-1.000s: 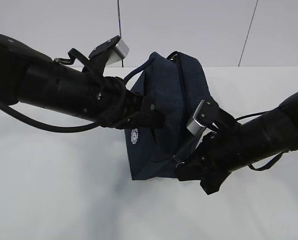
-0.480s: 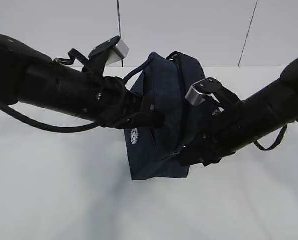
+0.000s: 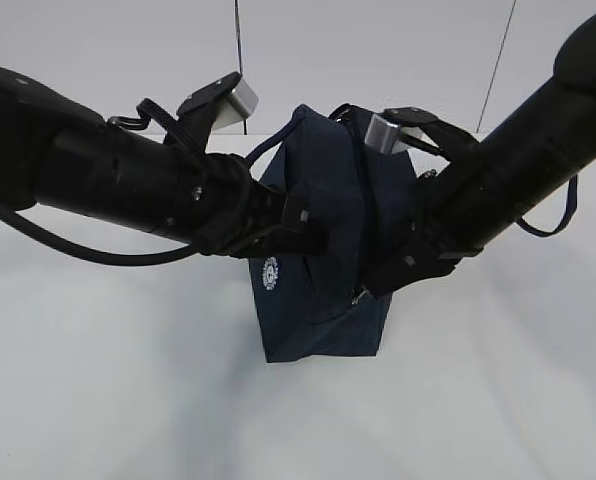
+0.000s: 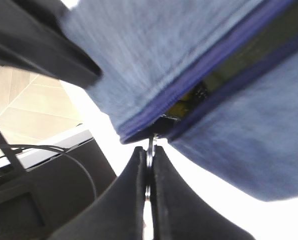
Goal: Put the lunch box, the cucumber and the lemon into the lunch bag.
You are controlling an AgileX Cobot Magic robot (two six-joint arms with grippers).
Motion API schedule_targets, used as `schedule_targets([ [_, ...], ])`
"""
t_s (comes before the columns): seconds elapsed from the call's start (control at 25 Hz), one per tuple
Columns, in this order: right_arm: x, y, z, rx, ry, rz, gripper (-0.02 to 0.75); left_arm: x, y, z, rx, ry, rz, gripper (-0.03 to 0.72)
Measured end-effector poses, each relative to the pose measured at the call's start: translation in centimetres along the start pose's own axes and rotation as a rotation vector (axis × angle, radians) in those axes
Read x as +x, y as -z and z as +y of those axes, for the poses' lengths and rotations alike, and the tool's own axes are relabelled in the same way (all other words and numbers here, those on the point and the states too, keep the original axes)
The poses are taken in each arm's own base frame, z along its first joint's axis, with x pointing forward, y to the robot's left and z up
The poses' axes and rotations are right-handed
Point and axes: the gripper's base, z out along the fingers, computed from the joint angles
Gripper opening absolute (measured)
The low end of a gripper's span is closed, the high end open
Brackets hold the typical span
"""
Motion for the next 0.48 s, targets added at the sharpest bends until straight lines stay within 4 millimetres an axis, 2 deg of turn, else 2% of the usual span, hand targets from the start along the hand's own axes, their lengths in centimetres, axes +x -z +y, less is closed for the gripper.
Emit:
schedule_targets([
  [0.48, -3.4, 4.3, 1.0, 0.038, -0.026, 0.038, 0.000, -0.1, 0.0, 0.2, -0.020, -0.017, -0.003, -0.006],
])
